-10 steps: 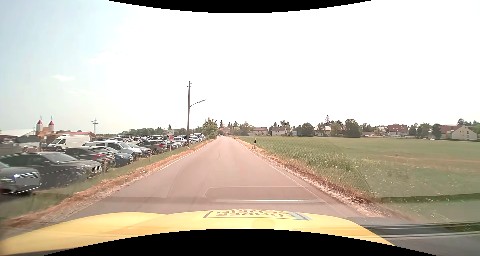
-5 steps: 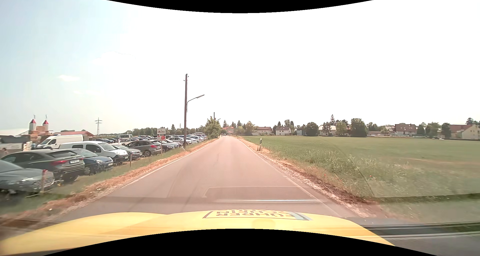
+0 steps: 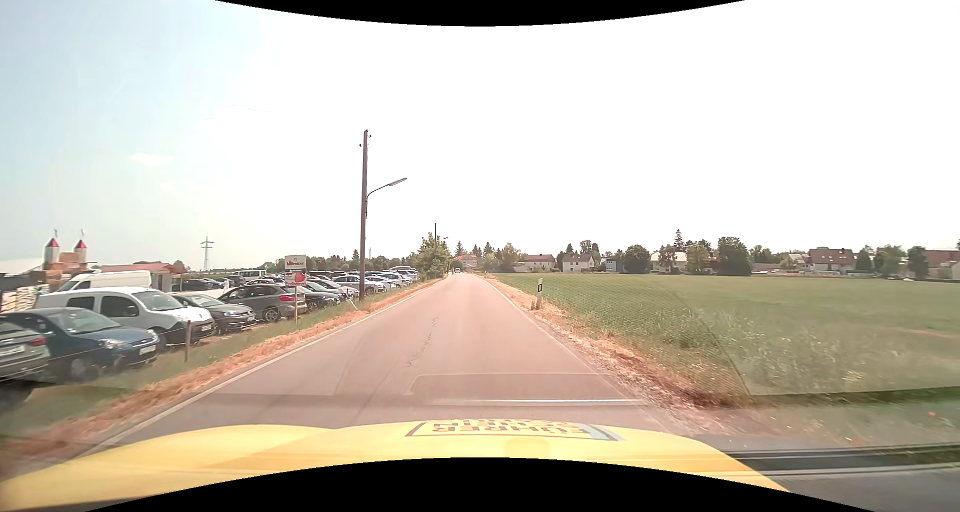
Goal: Follow the waypoints while adhering to traffic rules and regulations
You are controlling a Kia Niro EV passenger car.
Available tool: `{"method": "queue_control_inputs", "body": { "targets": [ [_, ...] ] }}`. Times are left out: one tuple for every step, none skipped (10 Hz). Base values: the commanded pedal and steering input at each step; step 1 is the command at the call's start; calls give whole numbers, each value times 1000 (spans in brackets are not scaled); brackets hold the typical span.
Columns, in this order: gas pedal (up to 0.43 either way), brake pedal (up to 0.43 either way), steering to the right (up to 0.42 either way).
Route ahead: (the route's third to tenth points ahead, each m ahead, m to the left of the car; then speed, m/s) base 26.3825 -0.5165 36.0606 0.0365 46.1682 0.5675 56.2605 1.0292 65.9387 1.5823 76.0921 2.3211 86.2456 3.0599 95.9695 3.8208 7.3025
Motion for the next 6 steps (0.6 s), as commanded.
{"method": "queue_control_inputs", "body": {
  "targets": [
    [220,0,-33],
    [197,0,-33],
    [197,0,-33],
    [189,0,-30],
    [177,0,-26],
    [157,0,-19]
  ]
}}
